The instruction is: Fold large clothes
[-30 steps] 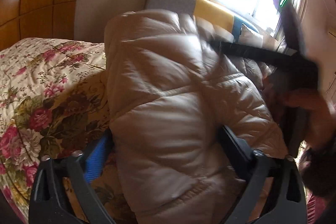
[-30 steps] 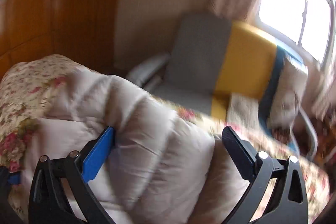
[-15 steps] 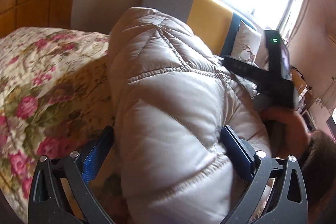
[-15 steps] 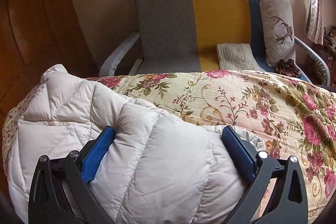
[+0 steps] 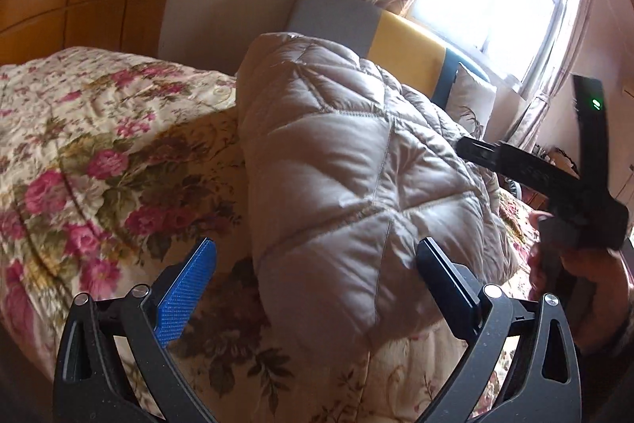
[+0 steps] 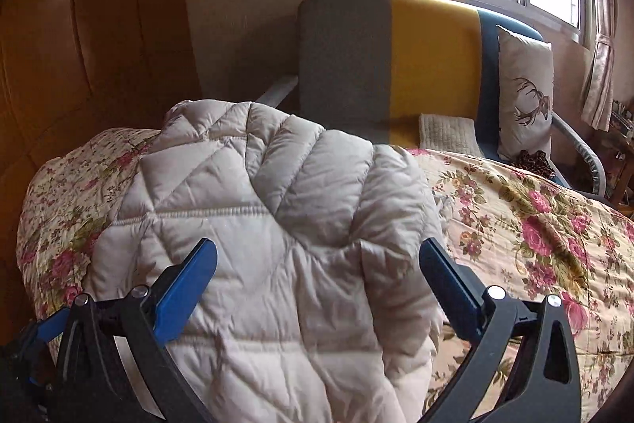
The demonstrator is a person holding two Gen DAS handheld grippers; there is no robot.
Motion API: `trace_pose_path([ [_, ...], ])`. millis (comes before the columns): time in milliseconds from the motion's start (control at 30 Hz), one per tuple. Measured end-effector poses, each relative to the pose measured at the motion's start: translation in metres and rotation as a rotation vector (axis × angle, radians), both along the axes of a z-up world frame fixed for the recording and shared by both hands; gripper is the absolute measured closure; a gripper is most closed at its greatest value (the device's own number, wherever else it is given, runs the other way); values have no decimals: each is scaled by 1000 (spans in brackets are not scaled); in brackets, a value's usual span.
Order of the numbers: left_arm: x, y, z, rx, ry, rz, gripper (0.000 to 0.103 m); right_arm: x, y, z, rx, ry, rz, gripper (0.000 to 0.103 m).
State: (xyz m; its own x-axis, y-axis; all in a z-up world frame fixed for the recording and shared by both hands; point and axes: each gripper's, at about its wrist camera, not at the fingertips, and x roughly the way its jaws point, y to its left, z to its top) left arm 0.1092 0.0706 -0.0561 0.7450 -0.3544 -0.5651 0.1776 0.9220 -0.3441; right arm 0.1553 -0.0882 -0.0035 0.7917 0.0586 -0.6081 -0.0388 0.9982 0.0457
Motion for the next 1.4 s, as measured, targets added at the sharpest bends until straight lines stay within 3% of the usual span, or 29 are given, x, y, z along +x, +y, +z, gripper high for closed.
trace_pose_path([
  [267,-34,-2,-1,96,-12,40,3,-64,-9,-4,73,-2,-35,2],
  [633,-70,-14,17,251,-86,133,3,-126,1,-14,20,-1,-37,2],
  [967,-80,-16,22,343,-101,219,3,-147,-1,-36,9,11,-112,2],
  [1400,-81,-19,19,345,-97,209,3,-146,0,-41,7,27,-88,2],
])
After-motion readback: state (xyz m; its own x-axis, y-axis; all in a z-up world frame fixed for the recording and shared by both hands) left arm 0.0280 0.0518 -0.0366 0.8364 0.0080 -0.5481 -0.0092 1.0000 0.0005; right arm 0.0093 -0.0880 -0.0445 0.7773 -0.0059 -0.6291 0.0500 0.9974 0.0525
